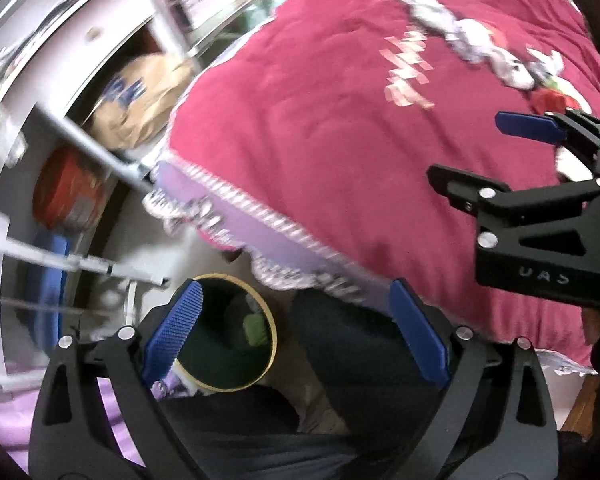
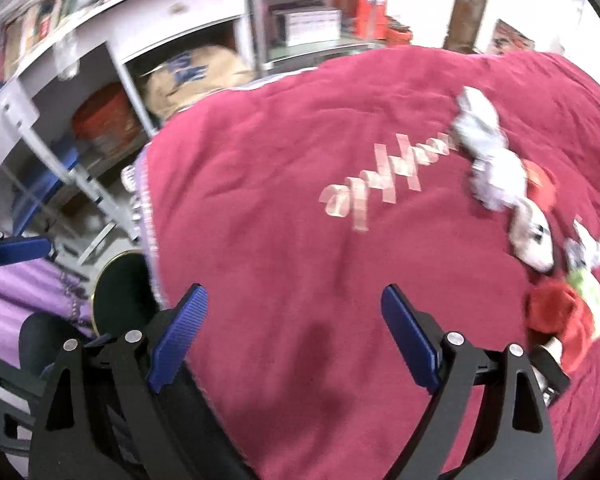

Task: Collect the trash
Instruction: 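Swing both tools back over the bedspread toward the remaining socks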

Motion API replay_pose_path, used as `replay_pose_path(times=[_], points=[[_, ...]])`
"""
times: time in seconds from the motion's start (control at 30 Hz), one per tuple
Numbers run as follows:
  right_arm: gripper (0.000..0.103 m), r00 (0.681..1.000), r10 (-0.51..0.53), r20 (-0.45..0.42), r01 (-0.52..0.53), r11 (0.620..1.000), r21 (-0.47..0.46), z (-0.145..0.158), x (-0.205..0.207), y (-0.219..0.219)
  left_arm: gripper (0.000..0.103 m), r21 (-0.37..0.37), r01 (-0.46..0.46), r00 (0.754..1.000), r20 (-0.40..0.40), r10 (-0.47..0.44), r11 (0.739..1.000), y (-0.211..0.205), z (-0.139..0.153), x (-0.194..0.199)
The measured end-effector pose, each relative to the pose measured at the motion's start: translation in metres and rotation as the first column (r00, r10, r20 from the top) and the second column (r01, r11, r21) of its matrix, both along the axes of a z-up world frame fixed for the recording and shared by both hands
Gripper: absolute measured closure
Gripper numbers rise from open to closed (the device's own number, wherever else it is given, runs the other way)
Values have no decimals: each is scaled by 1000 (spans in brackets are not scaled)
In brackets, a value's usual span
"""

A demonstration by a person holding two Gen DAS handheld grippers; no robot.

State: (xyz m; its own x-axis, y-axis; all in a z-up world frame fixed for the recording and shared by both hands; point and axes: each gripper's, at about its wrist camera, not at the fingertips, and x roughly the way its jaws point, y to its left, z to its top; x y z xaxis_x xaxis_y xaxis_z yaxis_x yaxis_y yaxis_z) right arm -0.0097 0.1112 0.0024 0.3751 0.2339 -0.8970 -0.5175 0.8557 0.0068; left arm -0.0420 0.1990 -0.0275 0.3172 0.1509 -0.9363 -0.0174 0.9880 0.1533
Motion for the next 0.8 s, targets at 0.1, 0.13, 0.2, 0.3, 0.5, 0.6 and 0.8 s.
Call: replay_pose_path(times=[0.1, 0.13, 0.2, 0.3, 0.5, 0.6, 0.8], points=[[18, 998, -60, 14, 60, 998, 3, 5, 6, -28, 11, 3, 63, 998, 17, -63, 998, -28, 7, 10], [18, 996, -82, 18, 82, 997, 4, 6, 8, -37, 11, 7, 86, 996, 22, -86, 996, -39, 9, 13], [18, 992, -126, 28, 126, 992, 4, 10, 11, -57, 11, 7, 125, 992, 28, -125, 992, -56, 12, 18], [18, 983, -180, 39, 180, 984, 7, 13, 15, -84, 11, 15, 184, 982, 37, -185, 983, -84, 15, 23], [18, 968, -241, 62, 242, 970, -1, 20, 18, -132, 11, 2, 245, 969, 32, -245, 970, -130, 17, 29], [18, 964, -254, 77, 255, 967, -6, 24, 20, -154, 11, -5, 257, 966, 28, -257, 966, -152, 17, 32], [18, 963, -239, 125, 244, 969, -28, 36, 24, -211, 11, -26, 261, 965, 25, -260, 965, -195, 18, 36]])
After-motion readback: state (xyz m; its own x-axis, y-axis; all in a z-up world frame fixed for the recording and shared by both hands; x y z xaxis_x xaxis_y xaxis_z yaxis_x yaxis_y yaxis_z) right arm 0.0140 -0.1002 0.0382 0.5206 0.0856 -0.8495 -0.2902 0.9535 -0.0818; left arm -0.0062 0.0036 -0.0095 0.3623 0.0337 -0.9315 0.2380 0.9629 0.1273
